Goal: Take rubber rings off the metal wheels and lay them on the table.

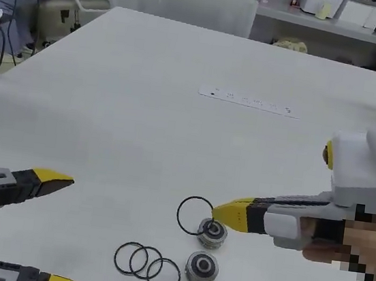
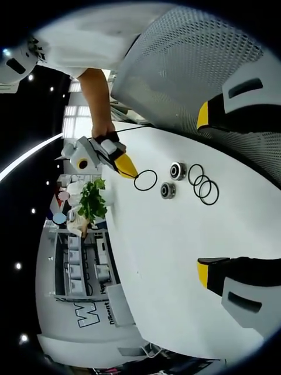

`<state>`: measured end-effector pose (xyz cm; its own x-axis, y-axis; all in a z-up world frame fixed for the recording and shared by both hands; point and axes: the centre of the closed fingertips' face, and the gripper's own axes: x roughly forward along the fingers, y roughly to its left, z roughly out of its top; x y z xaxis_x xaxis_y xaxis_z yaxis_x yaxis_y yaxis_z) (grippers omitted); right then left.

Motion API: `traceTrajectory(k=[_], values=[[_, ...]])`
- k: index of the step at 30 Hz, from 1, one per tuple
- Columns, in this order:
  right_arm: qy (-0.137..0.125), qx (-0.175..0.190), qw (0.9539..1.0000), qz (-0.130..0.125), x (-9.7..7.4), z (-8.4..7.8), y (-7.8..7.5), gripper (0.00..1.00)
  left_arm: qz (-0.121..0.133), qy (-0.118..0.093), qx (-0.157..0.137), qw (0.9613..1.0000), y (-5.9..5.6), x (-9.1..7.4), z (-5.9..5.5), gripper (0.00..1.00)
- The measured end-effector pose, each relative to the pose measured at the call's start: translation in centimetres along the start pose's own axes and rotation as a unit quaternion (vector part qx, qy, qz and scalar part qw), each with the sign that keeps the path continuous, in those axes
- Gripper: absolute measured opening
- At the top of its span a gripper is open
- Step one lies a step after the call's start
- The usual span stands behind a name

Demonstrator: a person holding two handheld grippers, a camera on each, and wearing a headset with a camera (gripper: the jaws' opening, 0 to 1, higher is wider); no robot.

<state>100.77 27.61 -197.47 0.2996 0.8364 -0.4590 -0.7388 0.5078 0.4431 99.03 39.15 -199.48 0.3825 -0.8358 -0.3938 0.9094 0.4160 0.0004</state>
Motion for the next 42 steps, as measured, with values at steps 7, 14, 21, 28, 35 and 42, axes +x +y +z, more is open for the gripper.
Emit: traceTrajectory(k=[7, 14, 21, 28, 35, 42], values=[[0.004, -0.019, 0.9997, 0.013, 0.7, 0.8, 1.5, 0.00, 0.002, -0.002, 0.002, 1.0000, -0.1, 0.0, 0.1, 0.86], [0.012, -0.030, 0.9991, 0.029, 2.3, 1.1, 2.6, 0.00, 0.005, 0.002, 0.004, 1.0000, -0.1, 0.0, -0.1, 0.86], [0.027, -0.035, 0.9980, 0.045, 4.1, 0.5, 3.3, 0.00, 0.001, 0.016, 0.011, 0.9998, -0.4, 0.3, -0.3, 0.87], [0.048, -0.038, 0.9967, 0.054, 5.6, -0.5, 3.4, 0.00, 0.002, 0.016, 0.006, 0.9998, -0.4, 0.3, -0.4, 0.86], [0.063, -0.038, 0.9955, 0.060, 7.0, -0.9, 3.2, 0.00, 0.001, 0.017, 0.006, 0.9998, -0.4, 0.3, -0.5, 0.86], [0.078, -0.043, 0.9940, 0.063, 8.3, -1.6, 2.9, 0.00, 0.001, 0.019, 0.000, 0.9998, -0.3, 0.2, -0.6, 0.86]])
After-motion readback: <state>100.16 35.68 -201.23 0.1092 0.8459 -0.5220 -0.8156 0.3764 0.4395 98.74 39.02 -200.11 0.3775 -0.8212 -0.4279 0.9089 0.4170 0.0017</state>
